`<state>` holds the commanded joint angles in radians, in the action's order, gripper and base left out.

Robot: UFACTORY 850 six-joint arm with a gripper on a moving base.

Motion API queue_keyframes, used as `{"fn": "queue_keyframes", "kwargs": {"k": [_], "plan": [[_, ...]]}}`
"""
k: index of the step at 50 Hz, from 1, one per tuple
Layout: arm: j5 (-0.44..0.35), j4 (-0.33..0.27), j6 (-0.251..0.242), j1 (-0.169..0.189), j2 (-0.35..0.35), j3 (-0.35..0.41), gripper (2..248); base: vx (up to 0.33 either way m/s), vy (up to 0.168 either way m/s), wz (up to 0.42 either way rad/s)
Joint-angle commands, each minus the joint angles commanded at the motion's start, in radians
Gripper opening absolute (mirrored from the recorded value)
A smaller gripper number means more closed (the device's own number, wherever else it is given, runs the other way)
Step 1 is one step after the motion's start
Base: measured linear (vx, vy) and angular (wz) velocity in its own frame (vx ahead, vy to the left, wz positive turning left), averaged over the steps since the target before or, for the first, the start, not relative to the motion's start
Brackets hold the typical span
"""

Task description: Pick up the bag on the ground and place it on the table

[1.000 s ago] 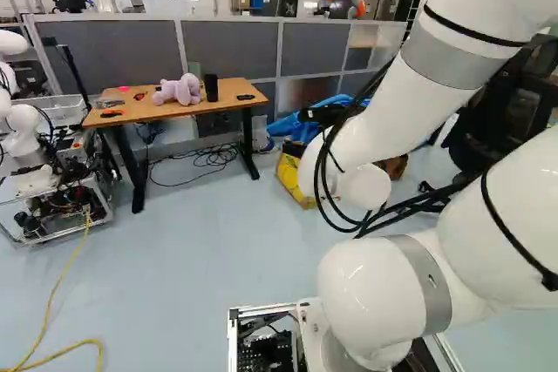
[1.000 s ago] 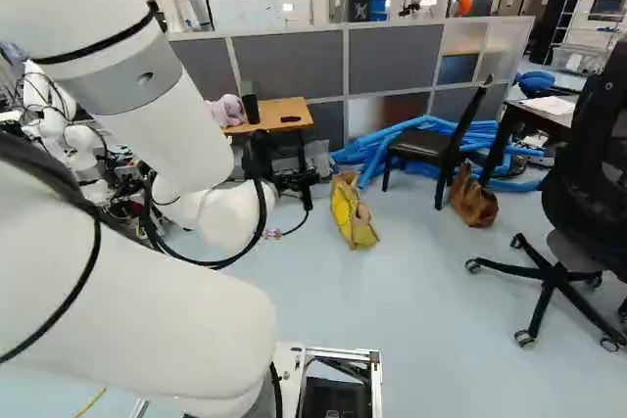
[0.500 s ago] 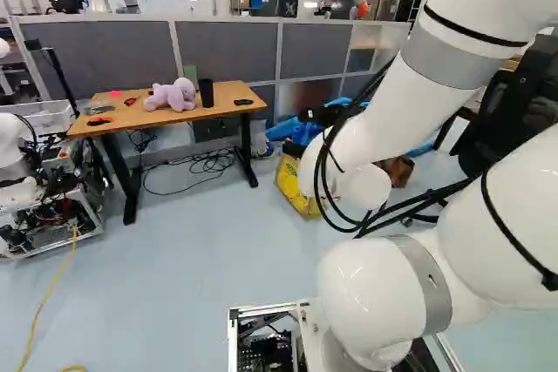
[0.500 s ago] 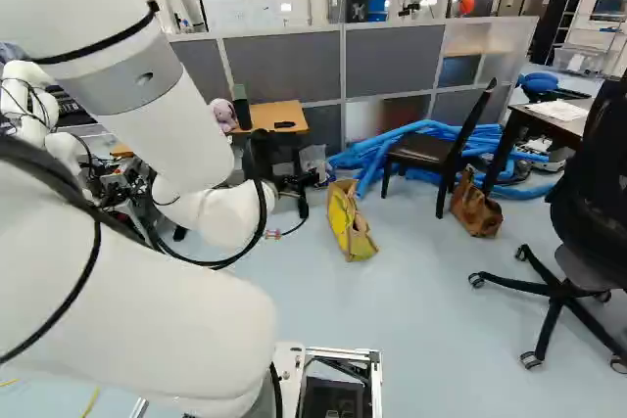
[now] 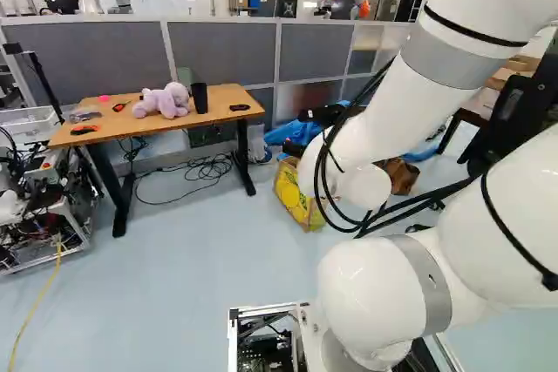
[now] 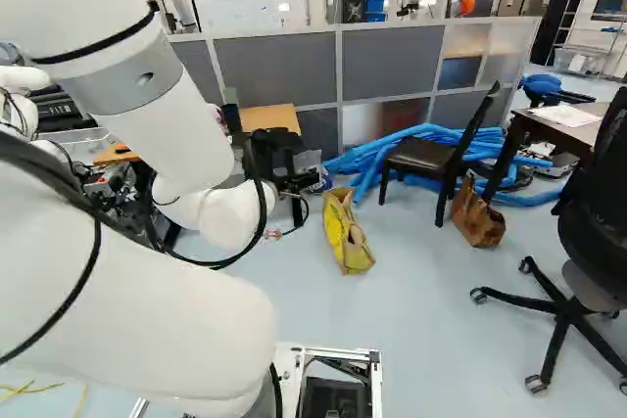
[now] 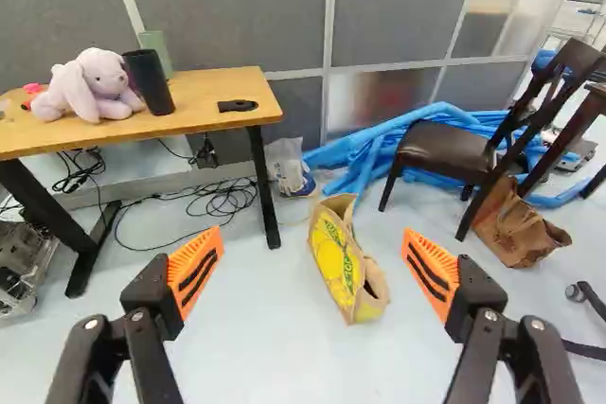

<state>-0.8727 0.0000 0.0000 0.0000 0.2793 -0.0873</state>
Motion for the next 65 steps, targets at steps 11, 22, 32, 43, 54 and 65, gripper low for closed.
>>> {"fn": "queue_keyframes", "kwargs": {"k": [11,22,32,43,54,65], "plan": [[0.0,0.0,0.0,0.0,0.0,0.0,247,0.158,-0.043,-0.006],[0.0,0.0,0.0,0.0,0.0,0.0,247,0.151,-0.025,-0.022],[0.0,0.0,0.0,0.0,0.0,0.0,247,0.142,-0.004,-0.018],[0.0,0.0,0.0,0.0,0.0,0.0,247,0.141,-0.002,-0.016],[0.0,0.0,0.0,0.0,0.0,0.0,247,0.14,-0.001,-0.018],[0.0,0.0,0.0,0.0,0.0,0.0,247,0.139,-0.002,-0.018]]}}
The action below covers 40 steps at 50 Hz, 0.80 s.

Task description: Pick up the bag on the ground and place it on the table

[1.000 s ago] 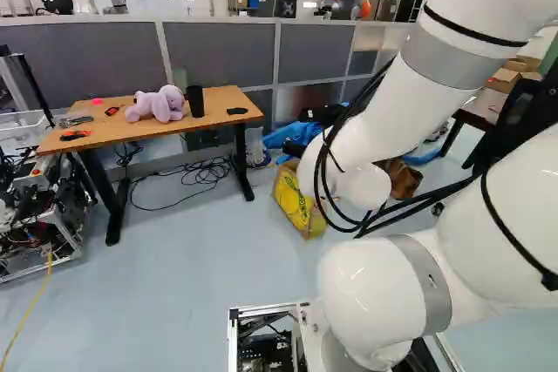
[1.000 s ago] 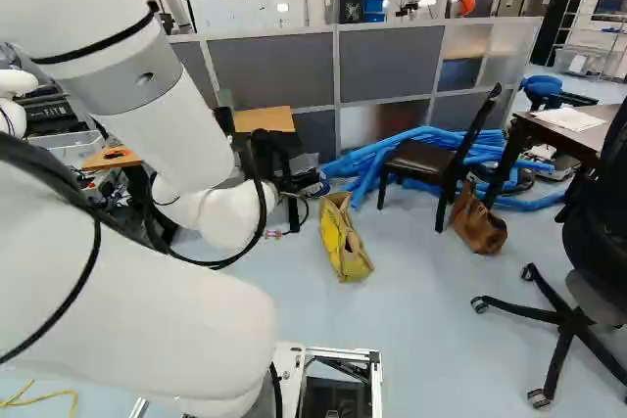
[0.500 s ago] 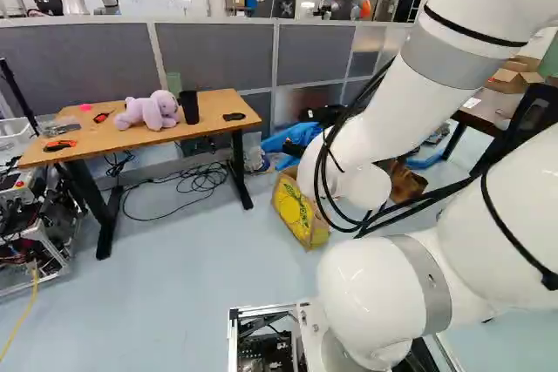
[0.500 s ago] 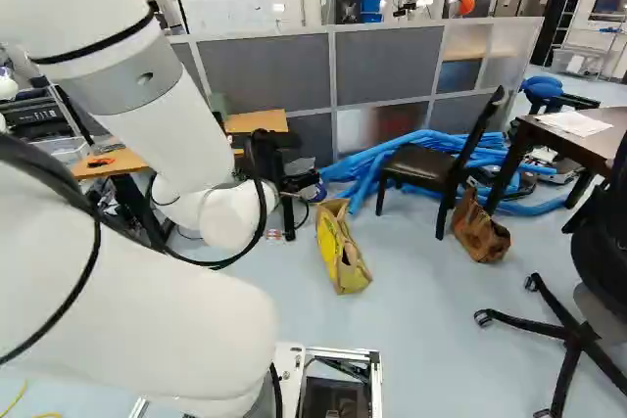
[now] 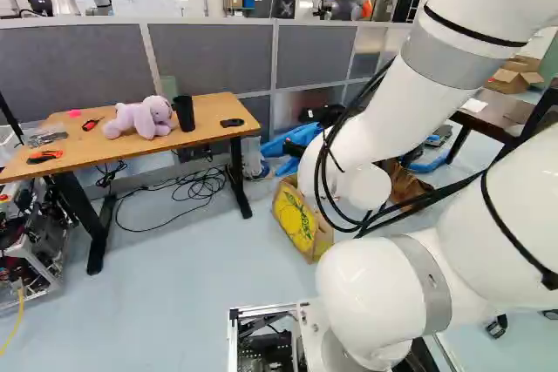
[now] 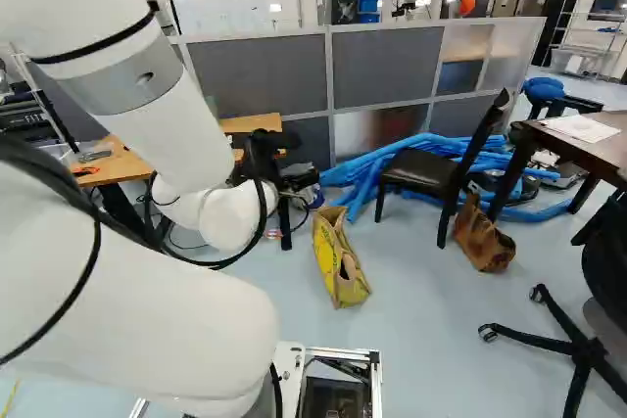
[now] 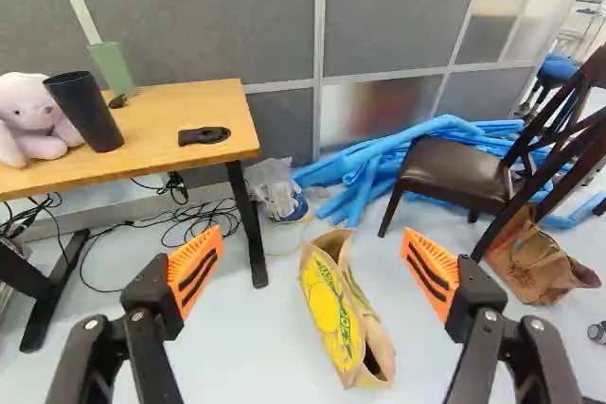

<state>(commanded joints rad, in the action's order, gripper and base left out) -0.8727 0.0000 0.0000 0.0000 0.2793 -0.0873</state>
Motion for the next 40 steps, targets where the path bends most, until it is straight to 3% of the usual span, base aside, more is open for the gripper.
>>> {"fn": "queue_keyframes", "kwargs": {"k": [40], "plan": [[0.0,0.0,0.0,0.0,-0.007,-0.006,247,0.103,-0.002,-0.014]]}}
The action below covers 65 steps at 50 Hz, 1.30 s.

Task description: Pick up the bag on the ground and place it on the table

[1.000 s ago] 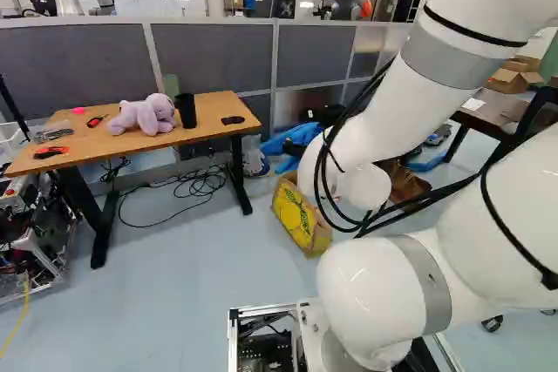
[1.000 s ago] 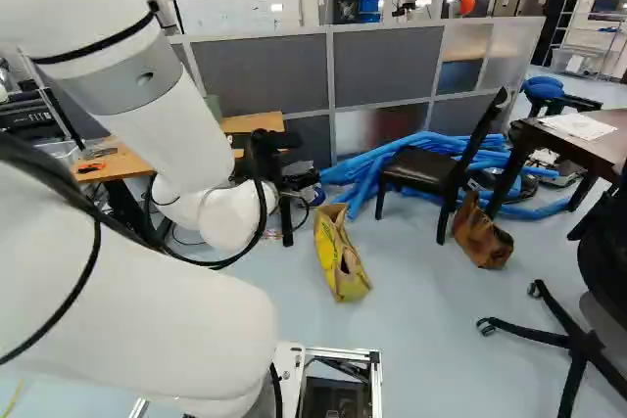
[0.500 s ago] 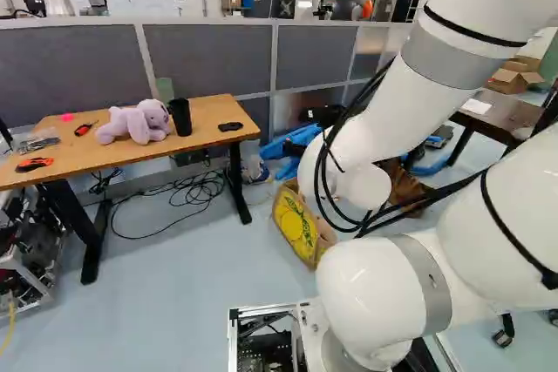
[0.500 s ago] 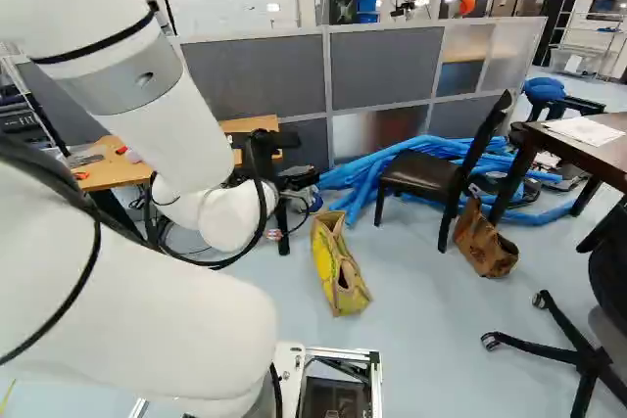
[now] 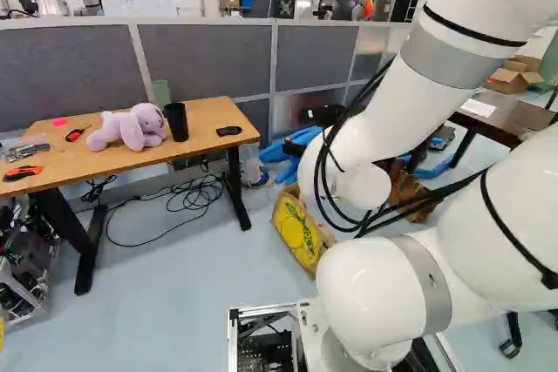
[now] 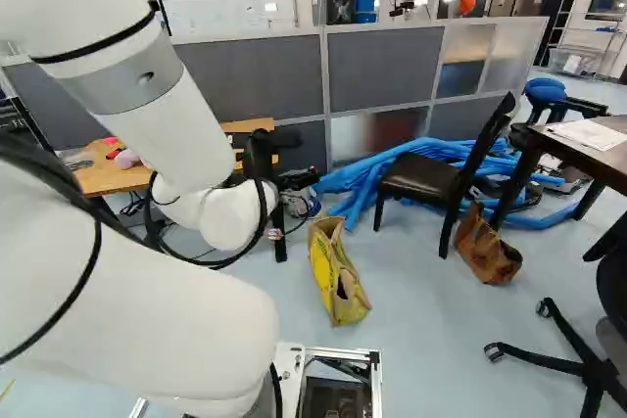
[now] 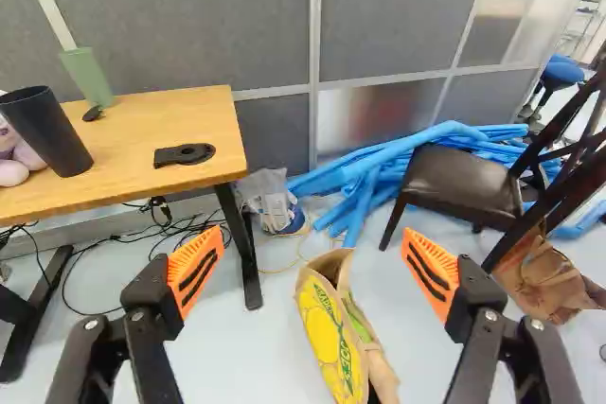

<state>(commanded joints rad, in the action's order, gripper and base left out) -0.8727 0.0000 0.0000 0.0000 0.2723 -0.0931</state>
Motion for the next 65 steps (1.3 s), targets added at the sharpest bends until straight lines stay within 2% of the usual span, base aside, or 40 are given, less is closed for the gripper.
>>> {"fn": "queue_keyframes", "kwargs": {"k": [25,40,65], "plan": [[0.024,-0.007,0.0,0.031,-0.087,-0.076,247,0.0,0.0,0.0],[0.094,-0.033,0.0,0.057,-0.164,-0.147,247,0.0,0.0,0.0],[0.253,-0.074,0.0,0.089,-0.3,-0.282,247,0.0,0.0,0.0]]}}
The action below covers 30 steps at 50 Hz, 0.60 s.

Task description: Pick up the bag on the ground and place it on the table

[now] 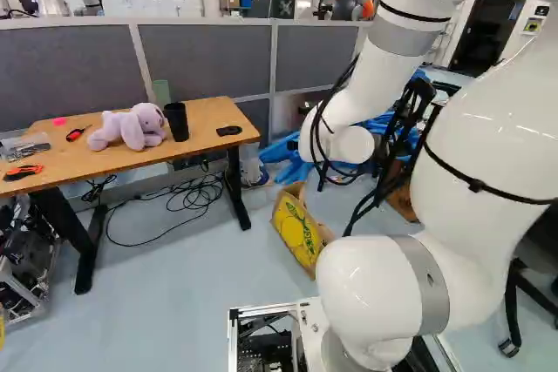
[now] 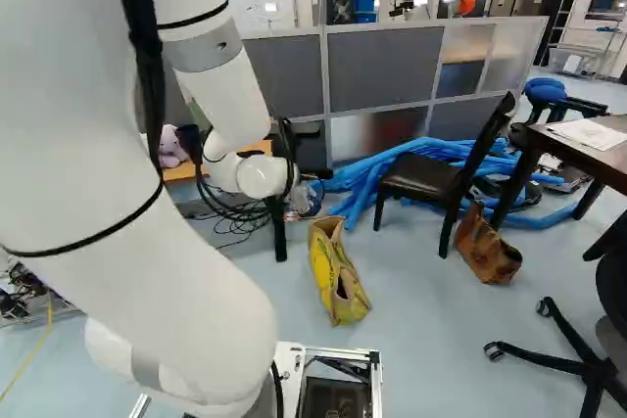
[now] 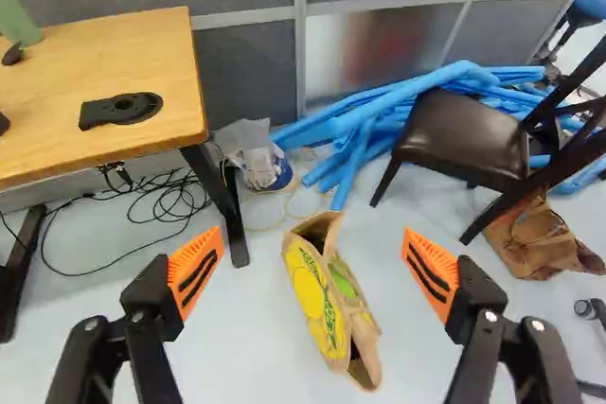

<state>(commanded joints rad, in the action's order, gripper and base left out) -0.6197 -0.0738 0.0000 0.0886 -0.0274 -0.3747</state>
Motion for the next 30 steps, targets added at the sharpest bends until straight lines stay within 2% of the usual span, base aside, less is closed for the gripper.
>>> {"fn": "queue_keyframes", "kwargs": {"k": [30], "plan": [[0.18,-0.033,0.0,0.013,-0.145,-0.159,247,0.0,0.0,0.0]]}}
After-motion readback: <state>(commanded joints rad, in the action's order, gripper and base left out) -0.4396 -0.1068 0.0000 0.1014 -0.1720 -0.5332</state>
